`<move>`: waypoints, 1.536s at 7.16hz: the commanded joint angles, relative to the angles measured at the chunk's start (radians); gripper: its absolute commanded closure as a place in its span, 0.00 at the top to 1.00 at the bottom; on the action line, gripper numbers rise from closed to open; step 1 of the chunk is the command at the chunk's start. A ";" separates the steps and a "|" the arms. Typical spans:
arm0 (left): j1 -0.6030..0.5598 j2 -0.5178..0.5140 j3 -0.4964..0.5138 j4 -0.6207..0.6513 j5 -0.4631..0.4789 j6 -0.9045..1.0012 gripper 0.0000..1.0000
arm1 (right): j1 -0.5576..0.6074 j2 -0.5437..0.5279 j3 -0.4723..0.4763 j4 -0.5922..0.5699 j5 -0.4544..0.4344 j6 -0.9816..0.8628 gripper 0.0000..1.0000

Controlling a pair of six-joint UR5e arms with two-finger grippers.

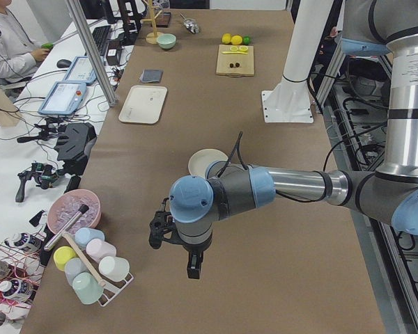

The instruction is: Place red cherry on plate

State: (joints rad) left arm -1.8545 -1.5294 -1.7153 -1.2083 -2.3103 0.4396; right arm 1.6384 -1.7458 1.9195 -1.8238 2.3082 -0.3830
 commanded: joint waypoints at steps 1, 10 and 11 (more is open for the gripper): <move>0.000 -0.008 0.002 0.015 -0.001 0.020 0.98 | 0.001 -0.006 0.019 0.000 -0.003 0.000 1.00; 0.000 0.082 -0.170 0.148 0.046 0.206 0.98 | 0.063 -0.092 0.214 -0.144 -0.110 0.012 1.00; 0.026 0.087 -0.167 0.150 0.046 0.200 0.98 | 0.060 -0.077 0.222 -0.185 -0.112 0.012 1.00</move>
State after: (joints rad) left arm -1.8496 -1.4625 -1.8748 -1.0707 -2.2649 0.6199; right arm 1.7008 -1.8353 2.1146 -1.9441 2.1978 -0.3712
